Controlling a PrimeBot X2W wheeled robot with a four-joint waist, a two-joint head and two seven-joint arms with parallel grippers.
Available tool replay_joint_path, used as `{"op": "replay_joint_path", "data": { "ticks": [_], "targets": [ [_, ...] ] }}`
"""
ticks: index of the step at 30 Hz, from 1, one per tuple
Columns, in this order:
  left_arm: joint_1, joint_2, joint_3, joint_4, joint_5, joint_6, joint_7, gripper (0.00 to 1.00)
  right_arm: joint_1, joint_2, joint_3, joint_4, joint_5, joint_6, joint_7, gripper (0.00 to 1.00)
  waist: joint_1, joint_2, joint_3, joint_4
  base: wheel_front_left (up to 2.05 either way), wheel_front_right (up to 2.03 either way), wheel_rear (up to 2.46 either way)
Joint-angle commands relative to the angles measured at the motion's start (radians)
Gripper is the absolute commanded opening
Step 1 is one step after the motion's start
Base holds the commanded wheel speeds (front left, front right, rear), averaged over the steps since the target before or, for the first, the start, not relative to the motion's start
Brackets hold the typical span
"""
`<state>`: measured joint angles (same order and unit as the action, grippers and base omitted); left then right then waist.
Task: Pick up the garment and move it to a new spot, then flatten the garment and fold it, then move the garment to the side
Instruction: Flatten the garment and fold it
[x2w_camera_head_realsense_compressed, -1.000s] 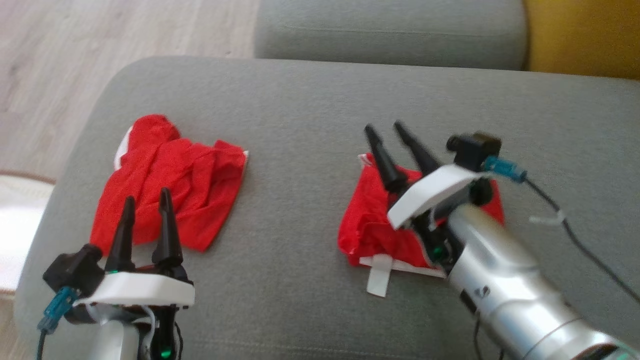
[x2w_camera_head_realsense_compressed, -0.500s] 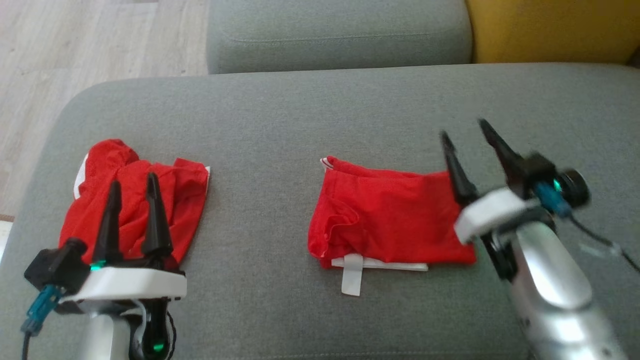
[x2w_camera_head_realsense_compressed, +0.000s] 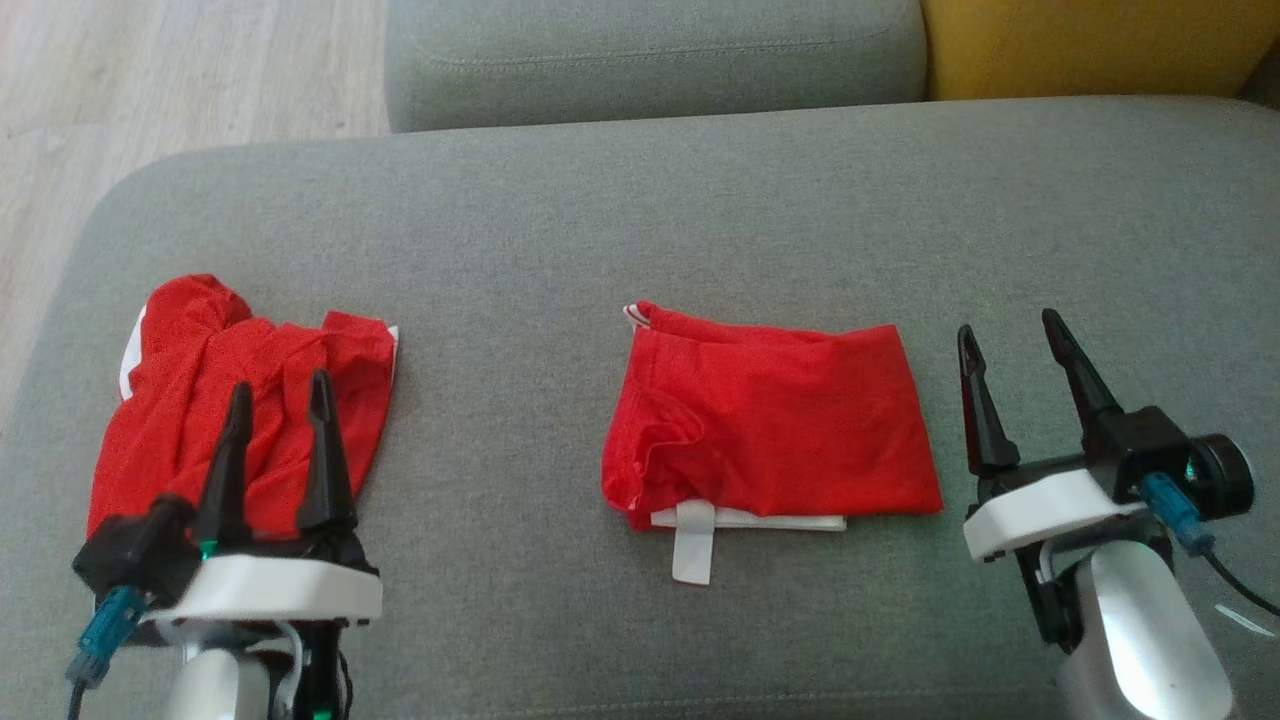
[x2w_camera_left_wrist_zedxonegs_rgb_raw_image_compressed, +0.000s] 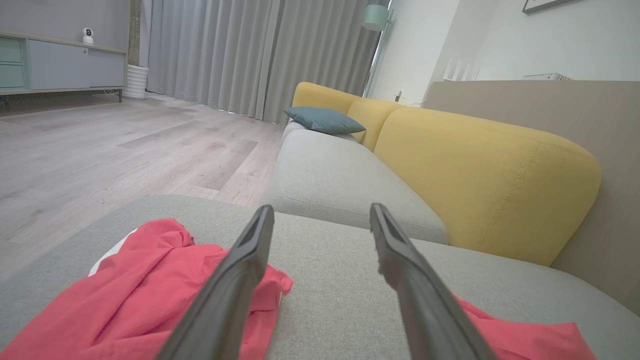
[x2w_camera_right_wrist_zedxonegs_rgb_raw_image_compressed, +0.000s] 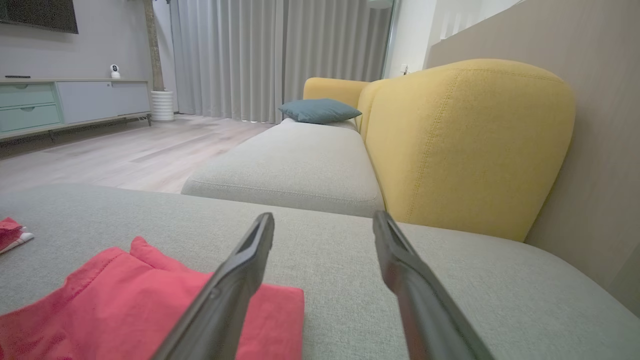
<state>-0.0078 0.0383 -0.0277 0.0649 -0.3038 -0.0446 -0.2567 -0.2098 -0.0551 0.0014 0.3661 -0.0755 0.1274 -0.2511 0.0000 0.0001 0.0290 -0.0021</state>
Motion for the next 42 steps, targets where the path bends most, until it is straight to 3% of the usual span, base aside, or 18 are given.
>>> {"op": "replay_joint_path", "data": {
  "ticks": [1,6,7,8,9,18,31,42],
  "targets": [
    [-0.035,0.012,0.026,-0.04,-0.008,0.001,-0.005,1.0,-0.028,0.005,0.028,-0.042,0.006,0.003,-0.011,1.0,0.0,-0.0001,0.003,0.001,0.0,0.0,0.0],
    [-0.049,0.012,0.018,-0.04,-0.016,0.0,-0.005,1.0,-0.031,0.005,0.022,-0.049,0.001,0.003,-0.003,1.0,0.0,-0.0001,0.015,0.017,0.0,0.0,0.0],
    [-0.052,0.012,0.015,-0.039,-0.016,-0.001,-0.005,1.0,-0.031,0.005,0.028,-0.047,0.004,0.003,-0.001,0.91,0.0,-0.0001,0.019,0.021,0.0,0.0,0.0],
    [-0.056,0.012,0.013,-0.037,-0.018,-0.002,-0.005,1.0,-0.031,0.005,0.037,-0.046,0.009,0.003,0.002,0.36,0.0,-0.0001,0.022,0.026,0.0,0.0,0.0],
    [-0.059,0.012,0.012,-0.035,-0.019,-0.004,-0.005,1.0,-0.031,0.005,0.051,-0.045,0.014,0.003,0.003,0.0,0.0,-0.0001,0.026,0.032,0.0,0.0,0.0],
    [-0.089,0.012,-0.01,-0.019,-0.033,-0.011,-0.005,1.0,-0.028,0.005,0.251,0.004,0.089,0.003,0.029,0.0,0.0,-0.0001,0.084,0.111,0.0,0.0,0.0],
    [-0.13,0.012,-0.024,-0.028,-0.053,-0.024,-0.005,1.0,-0.102,0.005,0.453,0.167,0.174,0.003,0.091,0.0,0.0,-0.0001,0.153,0.209,0.0,0.0,0.0],
    [-0.139,0.012,-0.046,-0.026,-0.07,-0.012,-0.005,1.0,-0.162,0.005,0.52,0.305,0.223,0.003,0.121,0.0,0.0,-0.0001,0.166,0.231,0.0,0.0,0.0]
  ]
}}
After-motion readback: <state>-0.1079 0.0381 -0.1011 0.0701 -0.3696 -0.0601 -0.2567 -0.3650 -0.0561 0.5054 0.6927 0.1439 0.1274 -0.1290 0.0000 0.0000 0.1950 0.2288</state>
